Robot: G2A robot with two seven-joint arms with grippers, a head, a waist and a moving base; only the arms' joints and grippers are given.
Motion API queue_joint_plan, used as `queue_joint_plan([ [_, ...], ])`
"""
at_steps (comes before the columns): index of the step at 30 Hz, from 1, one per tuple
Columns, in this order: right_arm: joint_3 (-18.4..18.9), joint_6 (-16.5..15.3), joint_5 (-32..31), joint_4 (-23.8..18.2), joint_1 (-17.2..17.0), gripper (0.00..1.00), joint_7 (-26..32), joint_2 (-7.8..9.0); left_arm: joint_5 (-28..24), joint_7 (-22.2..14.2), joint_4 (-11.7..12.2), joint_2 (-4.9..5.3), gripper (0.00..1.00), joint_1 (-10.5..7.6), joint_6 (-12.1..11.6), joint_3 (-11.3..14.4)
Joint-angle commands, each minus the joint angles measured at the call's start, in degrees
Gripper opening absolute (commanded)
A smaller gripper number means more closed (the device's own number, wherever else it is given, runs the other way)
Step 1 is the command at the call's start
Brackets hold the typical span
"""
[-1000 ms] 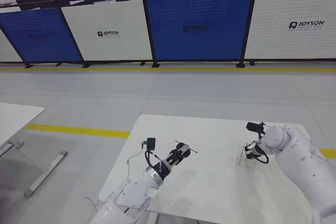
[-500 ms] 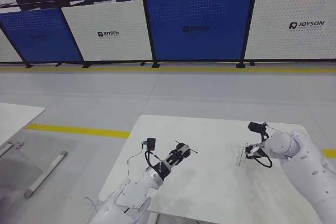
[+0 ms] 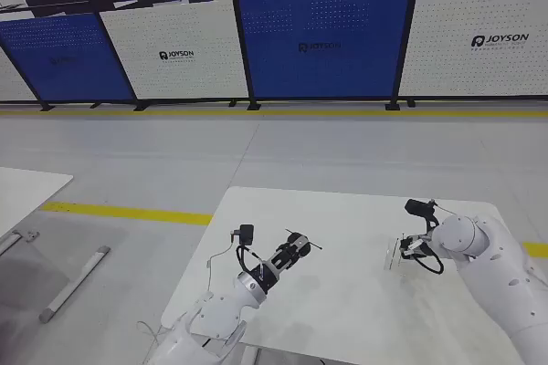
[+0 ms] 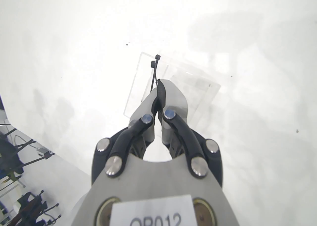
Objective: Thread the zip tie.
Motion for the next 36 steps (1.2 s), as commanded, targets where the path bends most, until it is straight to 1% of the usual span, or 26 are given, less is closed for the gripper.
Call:
queue_joint_plan([
  [1, 1.6, 0.0, -0.2, -1.5, -1.0, 0.00, -2.6, 0.60, 0.0, 0.0, 0.0, 0.00, 0.00, 0.00, 0.0, 0.0],
  [3, 3.9, -0.3, -0.6, -4.3, -2.9, 0.00, -4.7, 1.65, 0.0, 0.0, 0.0, 0.00, 0.00, 0.00, 0.0, 0.0],
  [4, 5.2, 0.2, -0.9, -5.5, -3.8, 0.00, -5.8, 2.19, 0.0, 0.0, 0.0, 0.00, 0.00, 0.00, 0.0, 0.0],
  [5, 7.1, 0.2, -1.0, -8.0, -5.5, 0.00, -7.3, 2.93, 0.0, 0.0, 0.0, 0.00, 0.00, 0.00, 0.0, 0.0],
  [6, 8.6, -0.4, -0.8, -10.1, -7.0, 0.00, -8.1, 3.53, 0.0, 0.0, 0.0, 0.00, 0.00, 0.00, 0.0, 0.0],
  [8, 12.2, -1.2, -0.5, -14.7, -10.4, 0.00, -9.8, 4.84, 0.0, 0.0, 0.0, 0.00, 0.00, 0.00, 0.0, 0.0],
  [9, 14.6, -1.7, -0.4, -18.2, -13.1, 0.00, -10.9, 5.65, 0.0, 0.0, 0.0, 0.00, 0.00, 0.00, 0.0, 0.0],
  [11, 18.2, -3.4, 1.6, -23.3, -17.1, 0.00, -11.4, 6.65, 0.0, 0.0, 0.0, 0.00, 0.00, 0.00, 0.0, 0.0],
  [12, 18.8, -3.7, 2.2, -24.0, -17.8, 0.00, -11.4, 6.80, 0.0, 0.0, 0.0, 0.00, 0.00, 0.00, 0.0, 0.0],
  [28, 18.8, -3.7, 2.2, -24.0, -17.8, 0.00, -11.4, 6.80, 0.0, 0.0, 0.0, 0.00, 0.00, 0.00, 0.0, 0.0],
  [29, 19.2, -4.0, 2.4, -24.6, -18.5, 0.00, -13.7, 6.78, 0.0, 0.0, 0.0, 0.00, 0.00, 0.00, 0.0, 0.0],
  [31, 20.6, -6.0, 3.4, -26.4, -20.3, 0.00, -18.1, 6.91, 0.0, 0.0, 0.0, 0.00, 0.00, 0.00, 0.0, 0.0],
  [32, 21.8, -8.1, 3.8, -28.1, -22.0, 0.00, -21.4, 7.09, 0.0, 0.0, 0.0, 0.00, 0.00, 0.00, 0.0, 0.0],
  [34, 24.0, -10.4, 3.9, -31.6, -25.1, 0.00, -27.1, 7.40, 0.0, 0.0, 0.0, 0.00, 0.00, 0.00, 0.0, 0.0],
  [36, 25.7, -13.0, 5.0, -35.8, -28.3, 0.00, -29.9, 7.66, 0.0, 0.0, 0.0, 0.00, 0.00, 0.00, 0.0, 0.0],
])
